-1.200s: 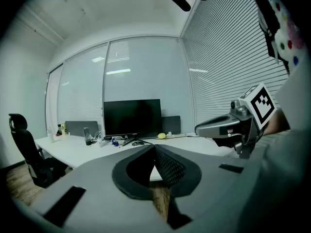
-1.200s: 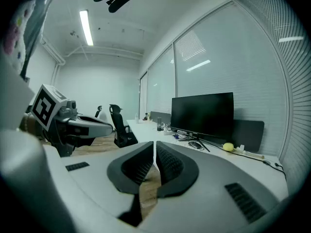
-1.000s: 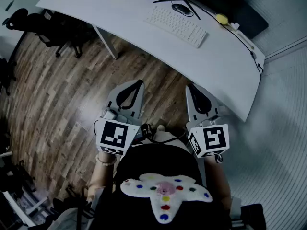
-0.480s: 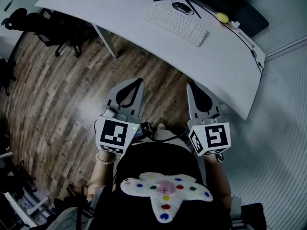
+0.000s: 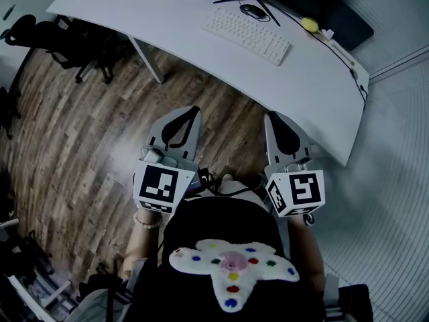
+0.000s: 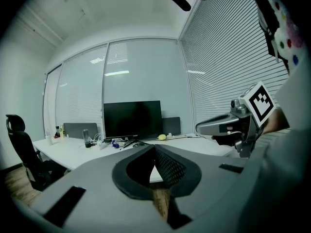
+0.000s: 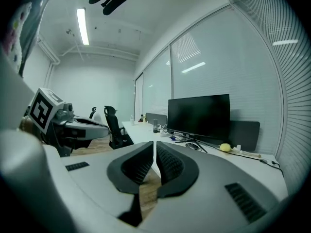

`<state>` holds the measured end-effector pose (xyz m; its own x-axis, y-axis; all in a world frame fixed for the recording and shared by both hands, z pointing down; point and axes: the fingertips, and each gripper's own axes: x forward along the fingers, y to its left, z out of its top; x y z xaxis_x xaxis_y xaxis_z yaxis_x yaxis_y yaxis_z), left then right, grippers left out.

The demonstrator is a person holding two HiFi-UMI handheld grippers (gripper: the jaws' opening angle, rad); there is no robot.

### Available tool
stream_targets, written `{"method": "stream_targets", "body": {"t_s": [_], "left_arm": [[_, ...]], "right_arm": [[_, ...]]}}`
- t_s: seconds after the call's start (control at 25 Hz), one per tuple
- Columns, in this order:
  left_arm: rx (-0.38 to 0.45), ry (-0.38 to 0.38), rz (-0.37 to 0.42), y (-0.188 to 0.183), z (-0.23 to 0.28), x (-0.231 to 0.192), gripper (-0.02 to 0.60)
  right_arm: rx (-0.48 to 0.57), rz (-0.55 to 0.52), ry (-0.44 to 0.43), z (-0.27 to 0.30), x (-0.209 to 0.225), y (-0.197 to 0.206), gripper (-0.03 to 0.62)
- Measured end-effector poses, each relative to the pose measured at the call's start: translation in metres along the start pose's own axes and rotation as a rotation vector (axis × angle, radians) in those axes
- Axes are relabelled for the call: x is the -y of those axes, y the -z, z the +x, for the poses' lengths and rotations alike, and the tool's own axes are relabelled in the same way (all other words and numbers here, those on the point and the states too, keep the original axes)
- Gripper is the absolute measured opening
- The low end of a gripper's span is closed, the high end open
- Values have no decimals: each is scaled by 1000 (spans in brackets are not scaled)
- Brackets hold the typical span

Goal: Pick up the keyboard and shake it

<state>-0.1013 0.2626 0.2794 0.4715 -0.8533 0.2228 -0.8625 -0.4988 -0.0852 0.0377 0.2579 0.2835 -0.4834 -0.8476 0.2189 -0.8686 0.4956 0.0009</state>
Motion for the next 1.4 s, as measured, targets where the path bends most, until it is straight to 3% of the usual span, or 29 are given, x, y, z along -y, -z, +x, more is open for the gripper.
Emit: {"method": "stream_targets", "body": {"t_s": [0.84,1.4], "left_arm": [[25,20,1,9,-6,-31,17],[5,-23,-4,0,99,-71,17]], "right_arm": [[-23,-15,19,15,-26,8,43],[-26,-22,-43,115,42,-4,43]]}}
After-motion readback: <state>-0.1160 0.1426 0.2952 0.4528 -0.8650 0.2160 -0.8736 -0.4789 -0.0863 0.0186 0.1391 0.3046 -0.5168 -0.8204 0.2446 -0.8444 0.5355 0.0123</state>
